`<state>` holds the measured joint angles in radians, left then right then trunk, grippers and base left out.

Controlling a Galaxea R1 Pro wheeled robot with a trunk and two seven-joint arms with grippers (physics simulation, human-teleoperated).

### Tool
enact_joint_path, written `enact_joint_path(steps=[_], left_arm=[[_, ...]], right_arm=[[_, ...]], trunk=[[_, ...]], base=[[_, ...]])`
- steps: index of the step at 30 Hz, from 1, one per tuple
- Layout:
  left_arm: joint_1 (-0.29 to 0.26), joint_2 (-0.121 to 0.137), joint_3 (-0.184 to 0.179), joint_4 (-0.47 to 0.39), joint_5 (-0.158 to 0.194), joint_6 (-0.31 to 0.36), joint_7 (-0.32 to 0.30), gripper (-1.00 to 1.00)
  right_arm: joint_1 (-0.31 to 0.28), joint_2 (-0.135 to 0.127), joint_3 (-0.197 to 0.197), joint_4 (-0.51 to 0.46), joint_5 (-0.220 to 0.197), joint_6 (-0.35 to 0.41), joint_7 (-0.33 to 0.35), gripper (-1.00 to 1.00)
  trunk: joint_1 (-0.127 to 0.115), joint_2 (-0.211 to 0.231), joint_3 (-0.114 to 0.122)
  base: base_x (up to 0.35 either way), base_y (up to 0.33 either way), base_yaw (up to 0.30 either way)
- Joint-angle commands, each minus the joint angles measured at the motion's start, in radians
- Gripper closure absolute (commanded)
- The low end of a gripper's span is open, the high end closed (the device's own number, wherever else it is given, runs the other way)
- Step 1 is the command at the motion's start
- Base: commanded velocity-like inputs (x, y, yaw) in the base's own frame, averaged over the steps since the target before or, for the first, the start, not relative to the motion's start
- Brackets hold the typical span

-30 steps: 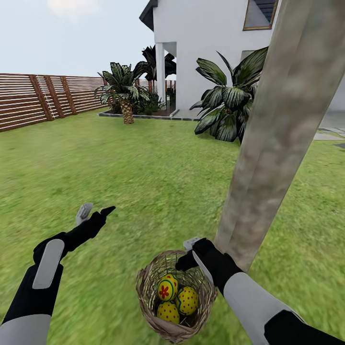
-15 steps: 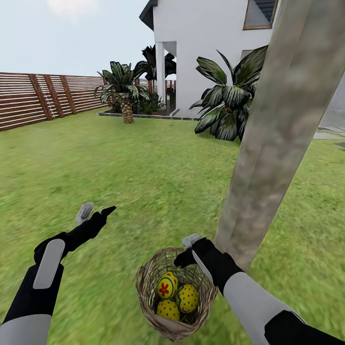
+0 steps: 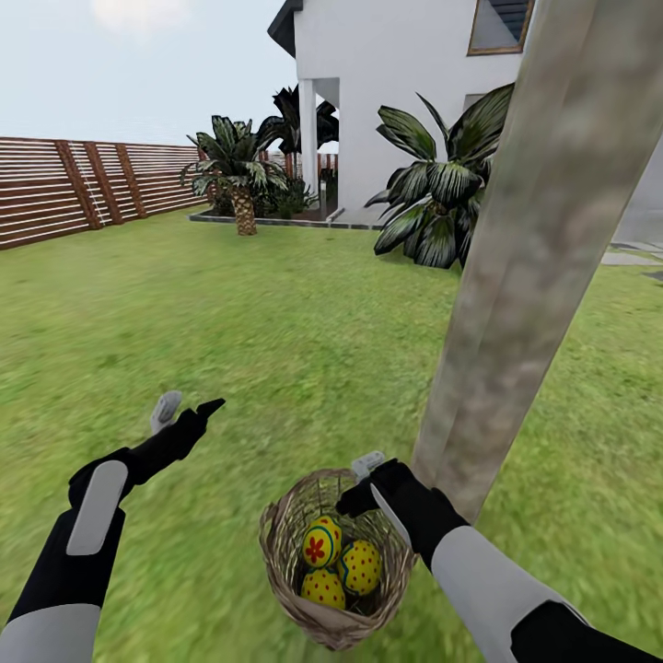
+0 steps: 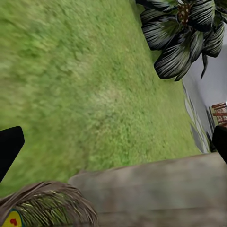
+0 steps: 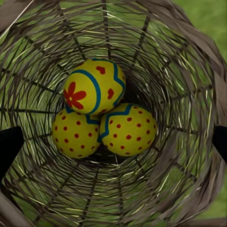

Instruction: Take the three Easter eggs out of the wicker basket on the lawn in the garden, then place them on the lawn next to a single tree (choose any tree) so that all three eggs are next to the same tree and none are left in the basket.

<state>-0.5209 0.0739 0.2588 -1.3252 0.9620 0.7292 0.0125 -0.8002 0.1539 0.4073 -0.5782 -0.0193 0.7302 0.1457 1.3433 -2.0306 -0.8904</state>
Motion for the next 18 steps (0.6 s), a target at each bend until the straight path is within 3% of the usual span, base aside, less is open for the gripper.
enact_joint_path(steps=[1,8,18], left_arm=[[-0.001,-0.002,0.001,0.0,0.004,0.005,0.001,-1.0],[-0.001,-0.008,-0.001,0.001,0.002,0.004,0.001,-1.0],[-0.001,-0.008,-0.001,0.0,0.002,0.004,0.001,-1.0]], right_arm=[[-0.001,0.001,0.003,-0.001,-0.001,0.005,0.0,-1.0],[-0.001,0.003,0.004,0.0,-0.002,0.009,-0.003,-1.0],[-0.001,0.003,0.004,0.0,-0.004,0.018,-0.005,-1.0]], trunk=[[0.004,-0.008,-0.004],[0.031,-0.057,-0.026],[0.069,-0.127,-0.057]], base=[[0.0,0.0,0.03],[0.0,0.0,0.155],[0.0,0.0,0.008]])
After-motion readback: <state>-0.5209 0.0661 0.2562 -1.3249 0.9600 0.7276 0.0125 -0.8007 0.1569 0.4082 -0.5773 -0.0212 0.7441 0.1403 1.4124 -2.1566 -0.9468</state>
